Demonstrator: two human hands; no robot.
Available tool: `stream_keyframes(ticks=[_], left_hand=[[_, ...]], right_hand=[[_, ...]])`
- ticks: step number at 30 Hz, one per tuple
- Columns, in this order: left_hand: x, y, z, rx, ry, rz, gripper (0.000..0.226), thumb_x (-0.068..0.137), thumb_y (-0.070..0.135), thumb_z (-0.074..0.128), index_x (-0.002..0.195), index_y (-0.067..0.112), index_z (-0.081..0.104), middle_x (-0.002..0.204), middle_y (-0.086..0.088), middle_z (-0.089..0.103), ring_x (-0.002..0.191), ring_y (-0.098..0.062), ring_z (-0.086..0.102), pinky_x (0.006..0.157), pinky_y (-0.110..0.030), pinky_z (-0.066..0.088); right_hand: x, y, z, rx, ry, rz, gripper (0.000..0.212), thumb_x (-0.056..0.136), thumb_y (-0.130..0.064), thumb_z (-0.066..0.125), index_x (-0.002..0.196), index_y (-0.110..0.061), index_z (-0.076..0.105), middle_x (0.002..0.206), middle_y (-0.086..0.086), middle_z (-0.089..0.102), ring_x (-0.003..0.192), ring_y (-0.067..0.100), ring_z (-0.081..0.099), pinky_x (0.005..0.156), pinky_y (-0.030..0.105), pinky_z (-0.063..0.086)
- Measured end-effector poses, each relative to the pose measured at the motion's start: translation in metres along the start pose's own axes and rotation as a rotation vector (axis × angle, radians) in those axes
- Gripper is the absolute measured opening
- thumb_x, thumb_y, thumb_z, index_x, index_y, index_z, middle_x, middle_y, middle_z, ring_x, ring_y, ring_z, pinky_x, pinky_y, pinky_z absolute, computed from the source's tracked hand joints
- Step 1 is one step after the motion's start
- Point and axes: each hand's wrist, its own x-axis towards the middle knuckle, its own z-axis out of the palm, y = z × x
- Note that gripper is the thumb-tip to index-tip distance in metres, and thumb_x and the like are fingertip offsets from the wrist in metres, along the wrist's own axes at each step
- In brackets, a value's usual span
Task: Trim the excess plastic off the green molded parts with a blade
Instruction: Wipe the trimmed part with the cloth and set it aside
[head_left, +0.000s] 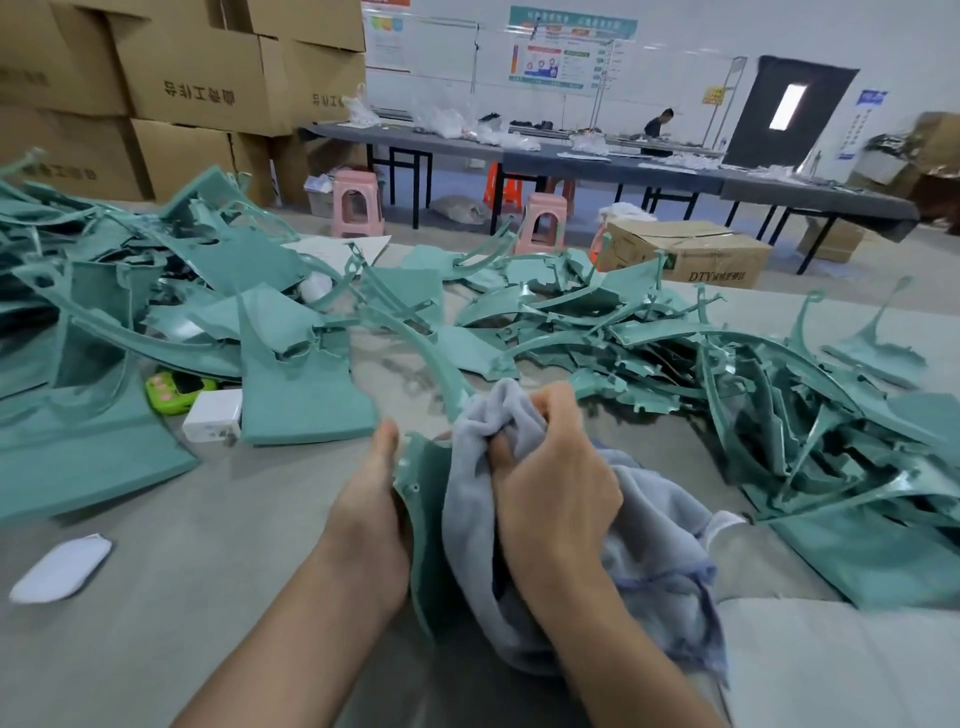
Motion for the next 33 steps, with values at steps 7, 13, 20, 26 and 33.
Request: stream_keyframes(ticks=[7, 13, 20, 26, 33], left_hand=[[0.005, 0.016, -0.015, -0.202, -0.107, -0.095, 0.068, 0.078, 0.050, 0.058, 0.121, -0.002, 0.071, 0.128, -0.027, 0.065, 0.112, -0.038, 0.069, 0.100, -0.047, 0.053], [0.014, 0.018, -0.022, -0.153, -0.123, -0.115, 0.043, 0.060, 0.030, 0.067, 0.086, -0.001, 0.080, 0.099, -0.023, 0.074, 0.087, -0.034, 0.076, 0.070, -0.042, 0.062], [0.017, 0.013, -0.024, -0.140, -0.107, -0.054, 0.049, 0.057, 0.020, 0.063, 0.101, 0.001, 0.075, 0.100, -0.022, 0.068, 0.086, -0.036, 0.068, 0.093, -0.047, 0.052], [0.014, 0.014, -0.027, -0.177, -0.014, -0.061, 0.056, 0.068, 0.021, 0.056, 0.116, -0.002, 0.074, 0.119, -0.024, 0.070, 0.102, -0.041, 0.071, 0.085, -0.054, 0.059], [0.013, 0.017, -0.023, -0.124, -0.067, -0.066, 0.073, 0.057, 0.022, 0.062, 0.126, 0.003, 0.069, 0.133, -0.016, 0.063, 0.114, -0.035, 0.060, 0.111, -0.050, 0.041]], right_hand=[[-0.030, -0.010, -0.008, -0.019, -0.472, -0.330, 0.029, 0.094, -0.037, 0.050, 0.122, -0.029, 0.054, 0.123, -0.010, 0.061, 0.116, 0.012, 0.053, 0.099, 0.029, 0.036], [-0.043, 0.001, -0.021, -0.166, -0.776, -0.422, 0.081, 0.083, -0.049, 0.043, 0.158, -0.036, 0.015, 0.168, -0.012, 0.009, 0.154, 0.016, 0.012, 0.121, 0.035, 0.024], [-0.023, -0.002, -0.001, -0.345, -0.562, -0.262, 0.042, 0.104, -0.032, 0.039, 0.145, -0.032, 0.028, 0.137, 0.000, 0.040, 0.125, 0.027, 0.043, 0.095, 0.041, 0.037], [-0.023, -0.006, -0.015, -0.526, -0.706, -0.438, 0.030, 0.097, -0.031, 0.046, 0.128, -0.028, 0.048, 0.129, 0.003, 0.051, 0.119, 0.027, 0.044, 0.097, 0.040, 0.033], [-0.034, 0.010, -0.045, -0.564, -0.765, -0.507, 0.028, 0.053, -0.047, 0.081, 0.068, -0.031, 0.064, 0.076, -0.006, 0.062, 0.071, 0.021, 0.062, 0.061, 0.037, 0.051]])
